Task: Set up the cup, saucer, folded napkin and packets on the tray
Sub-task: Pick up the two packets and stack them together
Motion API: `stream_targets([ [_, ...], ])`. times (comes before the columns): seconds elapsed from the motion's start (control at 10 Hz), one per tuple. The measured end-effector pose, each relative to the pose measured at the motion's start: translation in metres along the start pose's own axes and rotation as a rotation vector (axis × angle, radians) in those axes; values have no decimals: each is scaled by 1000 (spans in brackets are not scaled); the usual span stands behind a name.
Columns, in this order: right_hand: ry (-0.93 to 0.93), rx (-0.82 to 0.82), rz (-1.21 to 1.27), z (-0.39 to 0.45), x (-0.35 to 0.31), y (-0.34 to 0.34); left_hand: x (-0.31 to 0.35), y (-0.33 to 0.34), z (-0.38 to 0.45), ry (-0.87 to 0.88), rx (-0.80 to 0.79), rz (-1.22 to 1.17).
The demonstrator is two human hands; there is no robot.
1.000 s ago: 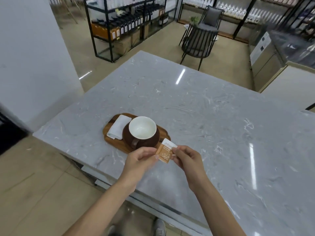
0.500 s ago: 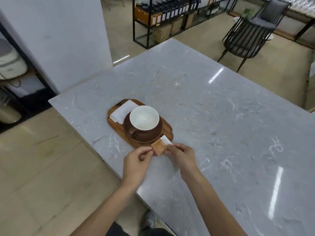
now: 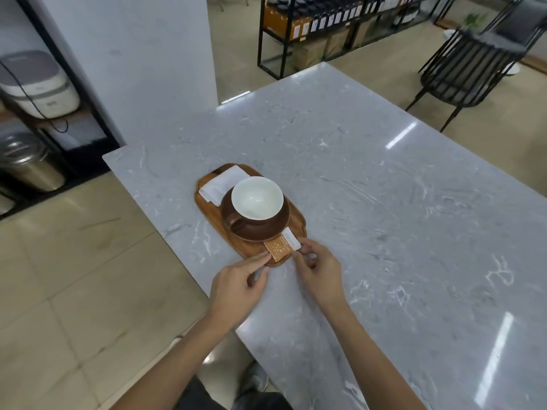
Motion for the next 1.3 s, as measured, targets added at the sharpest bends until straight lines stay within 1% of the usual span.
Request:
stream_targets([
  [0.2, 13, 26, -21, 6, 3, 4, -3, 0, 3, -5, -28, -2],
  [0.5, 44, 80, 102, 4, 3, 8, -5, -2, 5, 36, -79, 1],
  [0.7, -8, 89, 96, -2, 2, 8, -5, 2, 1, 71, -73, 52],
  [0.9, -32, 80, 82, 0, 2, 9, -4, 4, 1, 35, -85, 95],
  [1.0, -40, 69, 64, 0, 3, 8, -1, 1, 1, 58, -98, 108],
  [1.1, -13, 75, 68, 3, 4, 3, 6, -6, 3, 113, -128, 85],
  [1.2, -29, 87, 25, 7, 1, -10, 17, -21, 14, 224, -133, 111],
  [1.3, -54, 146, -14, 16, -14, -29, 38, -47, 35, 362, -76, 145],
])
Point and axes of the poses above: each hand's wrist, its own z-axis towards the middle knuckle, its own y-axis out of the palm, x = y × z, the point moved 4 cm from there along z, towards the middle knuckle, and after that the axes turned 8 degrees about -x, right-handed, at the moved point
